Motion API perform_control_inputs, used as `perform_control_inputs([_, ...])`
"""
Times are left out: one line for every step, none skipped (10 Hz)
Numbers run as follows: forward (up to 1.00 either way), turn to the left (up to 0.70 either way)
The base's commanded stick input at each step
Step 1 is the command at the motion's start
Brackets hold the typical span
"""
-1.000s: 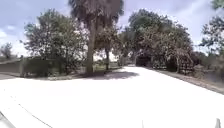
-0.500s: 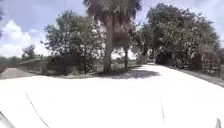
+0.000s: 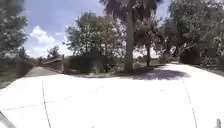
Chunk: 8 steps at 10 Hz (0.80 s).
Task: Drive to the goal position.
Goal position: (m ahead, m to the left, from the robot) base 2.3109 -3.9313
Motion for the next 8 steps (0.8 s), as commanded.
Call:
perform_control_inputs([0.5, 0.51])
perform_control_inputs([0.5, 0.51])
perform_control_inputs([0.5, 0.51])
perform_control_inputs([0.5, 0.51])
perform_control_inputs([0.5, 0.5])
perform_control_inputs([0.5, 0.05])
perform_control_inputs([0.5, 0.01])
perform_control_inputs([0.5, 0.01])
